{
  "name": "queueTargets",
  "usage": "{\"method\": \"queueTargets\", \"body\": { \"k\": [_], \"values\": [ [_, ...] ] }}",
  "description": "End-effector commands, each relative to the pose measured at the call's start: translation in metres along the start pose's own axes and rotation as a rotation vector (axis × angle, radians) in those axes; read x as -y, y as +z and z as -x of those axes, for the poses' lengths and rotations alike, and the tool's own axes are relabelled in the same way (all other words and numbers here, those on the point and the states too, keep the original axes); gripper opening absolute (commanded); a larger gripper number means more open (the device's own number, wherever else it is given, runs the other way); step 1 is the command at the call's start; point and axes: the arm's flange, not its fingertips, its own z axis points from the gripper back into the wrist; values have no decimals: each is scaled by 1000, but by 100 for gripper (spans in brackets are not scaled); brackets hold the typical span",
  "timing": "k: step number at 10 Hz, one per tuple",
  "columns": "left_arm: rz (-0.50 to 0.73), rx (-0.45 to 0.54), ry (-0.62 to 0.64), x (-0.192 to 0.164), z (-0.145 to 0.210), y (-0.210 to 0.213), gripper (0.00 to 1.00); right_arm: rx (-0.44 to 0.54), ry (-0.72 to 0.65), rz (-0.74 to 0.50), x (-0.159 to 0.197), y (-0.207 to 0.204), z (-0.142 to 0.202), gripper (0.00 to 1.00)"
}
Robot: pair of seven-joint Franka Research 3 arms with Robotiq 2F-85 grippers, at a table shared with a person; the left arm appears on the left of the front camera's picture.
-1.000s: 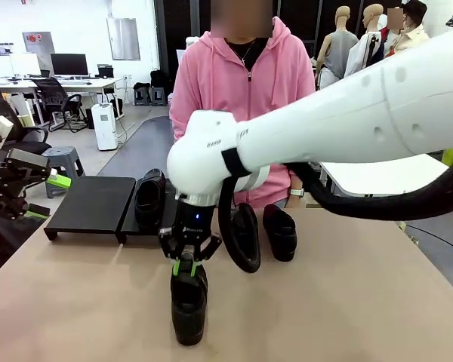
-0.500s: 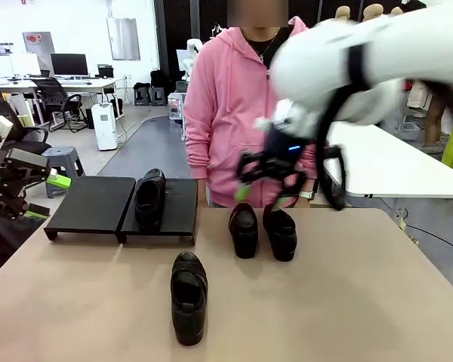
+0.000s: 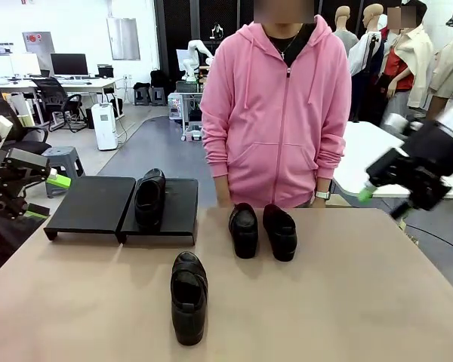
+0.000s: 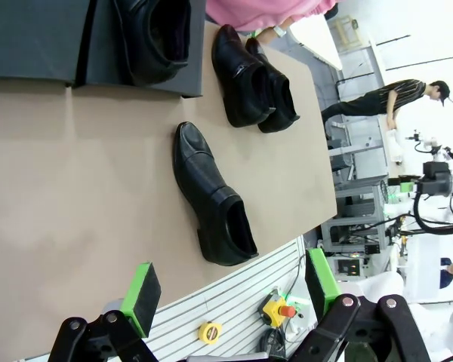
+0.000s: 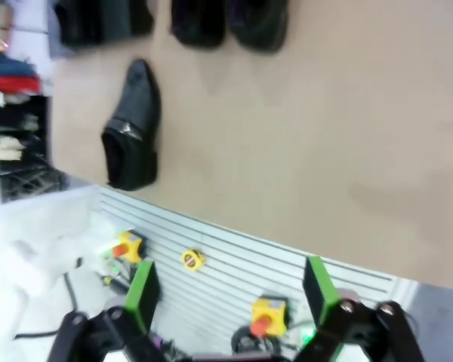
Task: Organize the shoes by placing them on the stand.
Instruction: Pick up one Shoe and place it in the middle of the table, then place the Shoe from the middle of the table onto the Shoes Stand.
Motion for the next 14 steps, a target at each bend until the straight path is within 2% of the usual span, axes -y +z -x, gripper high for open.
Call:
{"method": "queueTargets", "body": {
  "k": [1,2,3,4,14],
  "values": [
    [23,4,4,1,-1,0,100,45,32,-107,42,-1,28,100],
    [23,4,4,1,-1,0,100,83,-10,-138,60,0,42,100],
    [23,4,4,1,-1,0,100,99,-54,-80,67,-3,44,100],
    [23,4,4,1,-1,0,100,41,-12,-69,53,2,32,100],
    [23,4,4,1,-1,0,100,41,-12,-69,53,2,32,100]
  ]
}}
